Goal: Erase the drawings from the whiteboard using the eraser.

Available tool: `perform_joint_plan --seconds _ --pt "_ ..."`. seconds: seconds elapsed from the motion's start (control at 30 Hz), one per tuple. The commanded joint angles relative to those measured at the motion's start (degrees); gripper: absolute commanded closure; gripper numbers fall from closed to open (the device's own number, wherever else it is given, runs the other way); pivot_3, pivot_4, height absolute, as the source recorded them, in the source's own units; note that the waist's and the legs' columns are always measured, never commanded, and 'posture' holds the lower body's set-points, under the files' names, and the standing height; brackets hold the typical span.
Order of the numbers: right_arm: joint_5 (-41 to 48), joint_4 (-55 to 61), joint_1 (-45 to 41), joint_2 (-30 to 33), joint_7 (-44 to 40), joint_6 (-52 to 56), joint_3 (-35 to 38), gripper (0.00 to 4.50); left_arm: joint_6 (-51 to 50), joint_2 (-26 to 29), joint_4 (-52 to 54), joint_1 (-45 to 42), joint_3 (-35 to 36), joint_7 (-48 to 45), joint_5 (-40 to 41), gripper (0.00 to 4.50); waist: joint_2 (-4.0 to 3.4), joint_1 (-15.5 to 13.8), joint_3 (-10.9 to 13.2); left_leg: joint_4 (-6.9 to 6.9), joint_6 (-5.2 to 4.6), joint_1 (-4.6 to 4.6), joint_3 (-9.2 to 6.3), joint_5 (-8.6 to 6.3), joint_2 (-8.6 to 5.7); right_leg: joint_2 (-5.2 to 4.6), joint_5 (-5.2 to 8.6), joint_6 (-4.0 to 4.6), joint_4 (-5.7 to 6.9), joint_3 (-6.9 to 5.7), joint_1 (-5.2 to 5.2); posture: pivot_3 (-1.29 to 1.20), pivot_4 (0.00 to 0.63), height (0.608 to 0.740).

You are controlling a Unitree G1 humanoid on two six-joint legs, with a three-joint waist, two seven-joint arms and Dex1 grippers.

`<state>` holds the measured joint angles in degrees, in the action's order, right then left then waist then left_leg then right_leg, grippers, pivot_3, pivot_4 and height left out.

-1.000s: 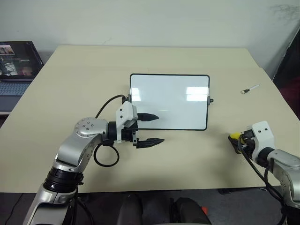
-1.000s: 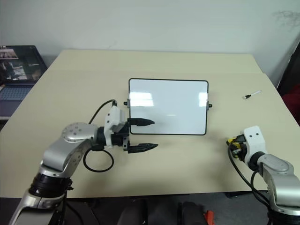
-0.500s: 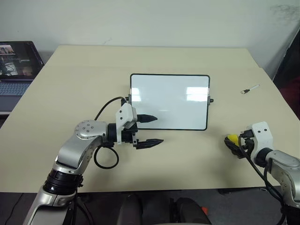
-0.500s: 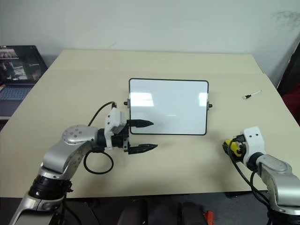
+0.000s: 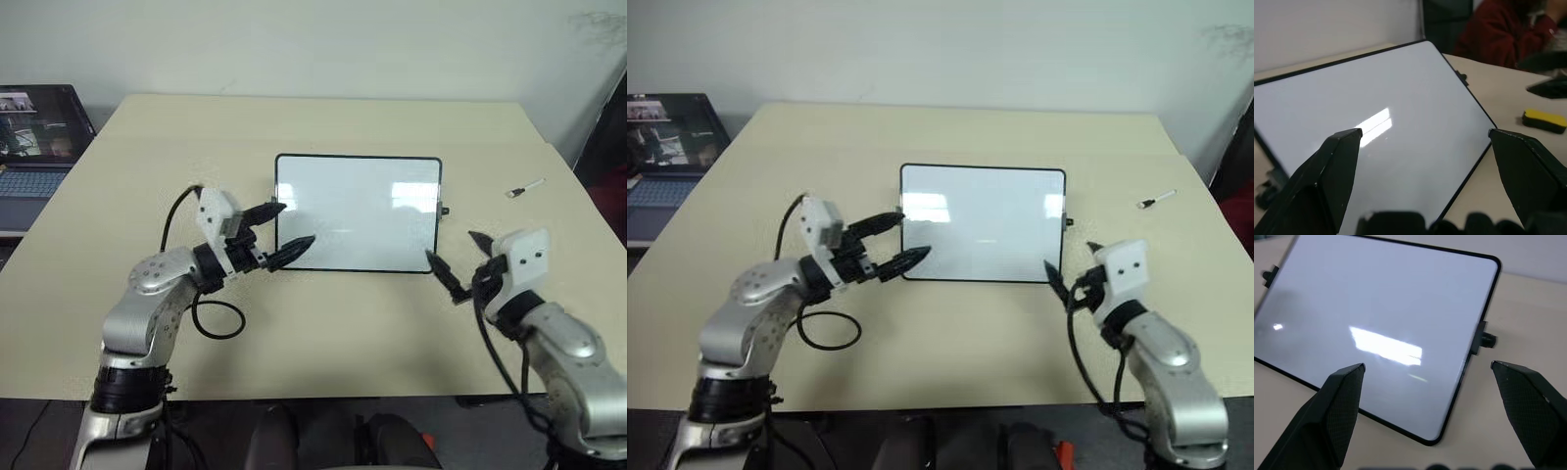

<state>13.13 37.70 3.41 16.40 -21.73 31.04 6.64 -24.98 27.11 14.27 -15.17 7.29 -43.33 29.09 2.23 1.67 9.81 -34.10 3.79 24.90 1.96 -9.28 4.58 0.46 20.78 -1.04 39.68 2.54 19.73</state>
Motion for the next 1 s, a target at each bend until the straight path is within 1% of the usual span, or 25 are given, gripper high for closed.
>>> perform_joint_plan --seconds 0.03,0.13,0.23,0.33,0.43,0.57,0.67,0.83,1.0 --pt "-0.47 -3.01 5.15 -4.3 -0.71 -15.93 -1.6 0.03 1.75 -2.9 6.37 5.69 2.84 4.88 1.18 0.0 0.0 0.01 0.0 -0.01 0.0 0.0 -0.01 0.0 0.01 0.0 0.0 0.0 -0.01 -0.01 -0.02 0.0 0.15 0.74" --pt "-1.31 -7.35 10.26 -7.01 -1.88 -25.92 -3.41 0.03 5.36 -5.32 7.67 12.07 4.08 8.25 -1.26 0.0 -0.01 0.04 -0.01 0.02 0.0 -0.09 -0.06 0.0 0.02 -0.01 0.0 0.0 0.01 -0.05 -0.09 0.0 0.15 0.74" --pt "-2.26 -11.9 13.63 -7.9 -3.09 -34.11 -5.1 0.03 10.78 -7.5 6.19 16.3 5.39 12.33 -5.26 0.0 -0.01 0.04 -0.02 0.01 0.0 -0.2 -0.08 0.0 0.03 -0.01 0.0 0.0 0.1 -0.05 -0.16 0.0 0.15 0.74" --pt "-2.02 -15.65 16.73 -9.33 -3.02 -40.18 -5.8 0.03 14.63 -9.45 5.12 20.23 7.7 15.63 -7.11 0.0 0.0 0.02 -0.04 -0.01 -0.01 -0.31 -0.08 0.01 0.03 -0.05 0.02 -0.02 0.23 -0.07 -0.21 0.0 0.15 0.74" --pt "-4.02 -19.64 20.81 -10.26 -2.69 -45.64 -7.61 0.03 17.33 -10.63 6.17 24.99 10.08 17.63 -7.73 0.0 0.02 0.04 -0.13 0.02 0.0 -0.46 -0.1 0.0 0.08 -0.16 0.09 -0.07 0.19 -0.03 -0.36 0.0 0.15 0.74" --pt "-2.22 -22.08 20.86 -8.35 -4.27 -47.28 -6.69 0.03 17.92 -12.11 8.96 26.54 7.09 20.12 -9.74 0.0 0.03 -0.07 -0.13 0.04 0.0 -0.48 -0.1 0.0 0.04 -0.31 0.12 0.0 0.17 -0.07 -0.39 0.0 0.15 0.74" --pt "-3.2 -23.23 20.89 -8.42 -4.01 -48.55 -8.71 0.03 19.39 -12.25 8.28 26.71 7.82 21.13 -10.64 0.0 0.13 -0.08 -0.21 0.02 -0.04 -0.55 -0.1 0.02 0.03 -0.36 0.14 -0.03 0.16 -0.06 -0.44 0.0 0.15 0.74" --pt "-2.41 -22.86 20.75 -7.68 -3.95 -48.41 -9.19 0.03 20.37 -12.47 7.62 26.64 6.25 22.11 -12.2 0.0 0.12 -0.06 -0.23 0.05 -0.03 -0.62 -0.1 0.02 0.04 -0.34 0.19 0.07 0.18 -0.06 -0.48 0.0 0.15 0.74" --pt "-0.66 -23.84 21.35 -4.9 -5.79 -48.75 -6.89 0.03 20.14 -13.17 7.85 27.09 4.19 22.62 -12.65 0.0 0.12 -0.06 -0.23 0.06 -0.02 -0.6 -0.1 0.01 0.01 -0.35 0.19 0.07 0.15 -0.05 -0.49 0.0 0.15 0.74"
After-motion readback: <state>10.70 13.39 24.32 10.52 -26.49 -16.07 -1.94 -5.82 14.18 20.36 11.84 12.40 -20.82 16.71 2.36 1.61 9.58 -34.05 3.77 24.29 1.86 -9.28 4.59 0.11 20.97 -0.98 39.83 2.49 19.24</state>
